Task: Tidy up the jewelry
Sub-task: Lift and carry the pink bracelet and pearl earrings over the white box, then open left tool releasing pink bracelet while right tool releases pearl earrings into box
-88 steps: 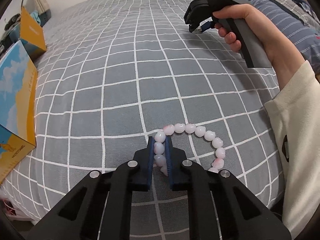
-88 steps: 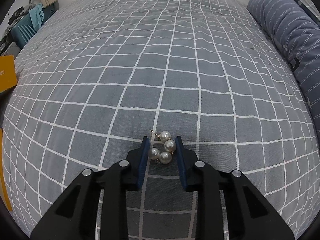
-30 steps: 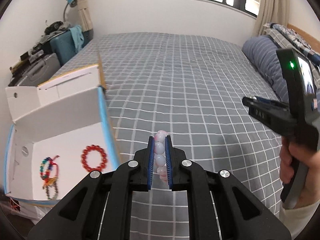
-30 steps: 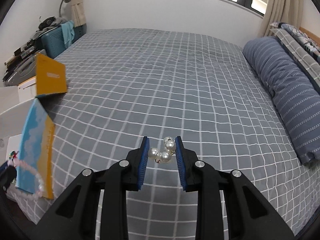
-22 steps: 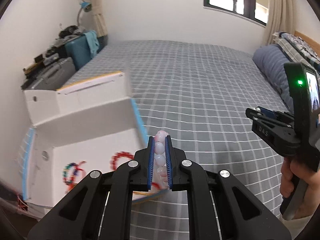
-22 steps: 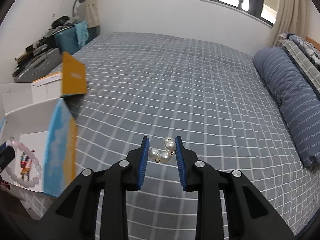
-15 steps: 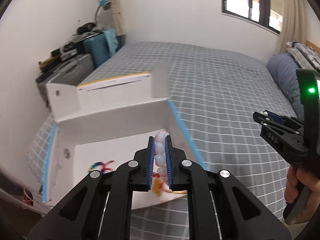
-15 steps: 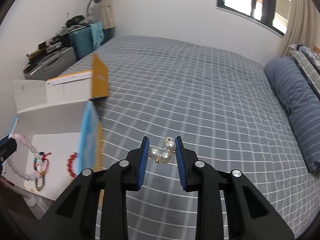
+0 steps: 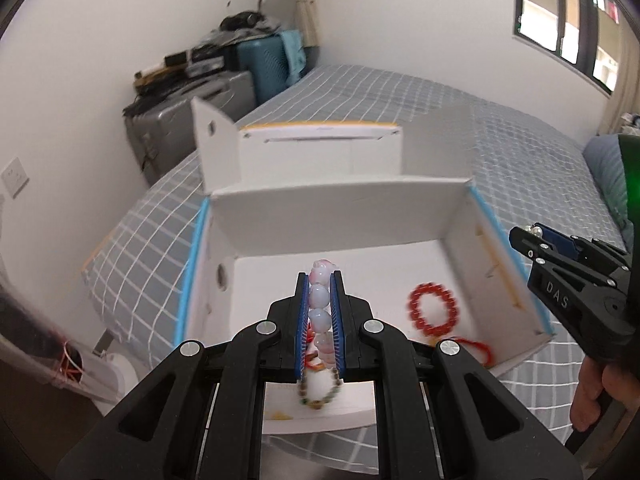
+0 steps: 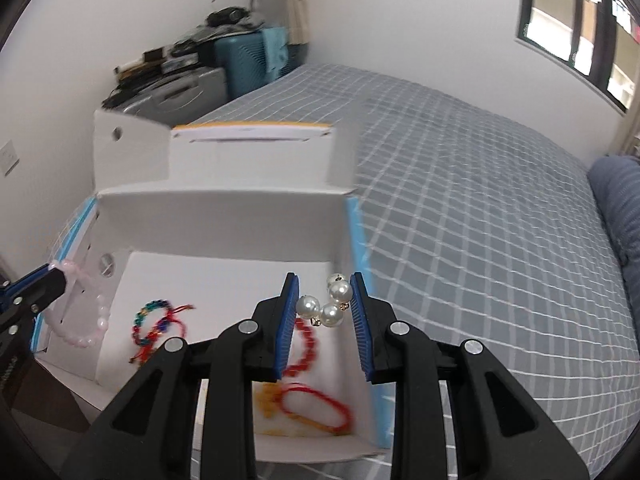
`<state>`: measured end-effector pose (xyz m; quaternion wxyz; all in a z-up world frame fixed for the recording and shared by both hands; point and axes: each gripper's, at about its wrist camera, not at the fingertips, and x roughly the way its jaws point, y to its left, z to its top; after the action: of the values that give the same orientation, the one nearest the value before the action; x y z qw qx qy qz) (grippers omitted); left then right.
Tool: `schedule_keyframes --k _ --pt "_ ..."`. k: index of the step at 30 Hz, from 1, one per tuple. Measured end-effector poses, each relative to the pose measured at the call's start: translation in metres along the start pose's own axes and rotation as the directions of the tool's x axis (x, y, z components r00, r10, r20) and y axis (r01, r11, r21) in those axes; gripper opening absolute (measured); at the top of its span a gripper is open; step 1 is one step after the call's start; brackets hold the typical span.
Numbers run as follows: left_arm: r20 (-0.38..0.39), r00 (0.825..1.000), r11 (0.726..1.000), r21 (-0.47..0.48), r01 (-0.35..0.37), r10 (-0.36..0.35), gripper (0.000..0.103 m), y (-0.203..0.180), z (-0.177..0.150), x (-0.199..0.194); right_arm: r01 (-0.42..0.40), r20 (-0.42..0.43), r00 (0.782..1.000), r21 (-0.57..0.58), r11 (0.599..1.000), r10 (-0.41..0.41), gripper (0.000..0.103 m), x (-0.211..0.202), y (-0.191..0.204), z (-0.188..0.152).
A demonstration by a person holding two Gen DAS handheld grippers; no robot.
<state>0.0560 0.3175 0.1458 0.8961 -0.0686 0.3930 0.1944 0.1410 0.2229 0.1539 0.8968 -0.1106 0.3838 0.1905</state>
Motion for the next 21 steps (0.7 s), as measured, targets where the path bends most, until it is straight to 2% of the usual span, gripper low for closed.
schedule_keyframes --k 5,13,16,21 --pt "-0.050 0.999 1.000 -0.004 -0.015 0.014 0.010 0.014 -0.014 0.027 -0.027 -0.055 0.998 -0.012 1.000 0.027 0.026 0.029 0.027 -0.009" --pt "-0.121 0.993 1.000 0.001 -0.012 0.012 0.010 0.020 -0.027 0.068 -0.034 -0.138 0.990 0.006 0.999 0.034 0.026 0.071 0.032 -0.025" --pt "-0.152 0.988 1.000 0.002 -0.012 0.012 0.010 0.019 -0.028 0.083 -0.040 -0.143 0.989 0.006 0.999 0.041 0.026 0.072 0.030 -0.027" --pt "-0.156 0.988 1.000 0.004 -0.016 0.016 0.010 0.019 -0.027 0.086 -0.038 -0.142 0.989 0.006 0.999 0.039 0.026 0.071 0.030 -0.025"
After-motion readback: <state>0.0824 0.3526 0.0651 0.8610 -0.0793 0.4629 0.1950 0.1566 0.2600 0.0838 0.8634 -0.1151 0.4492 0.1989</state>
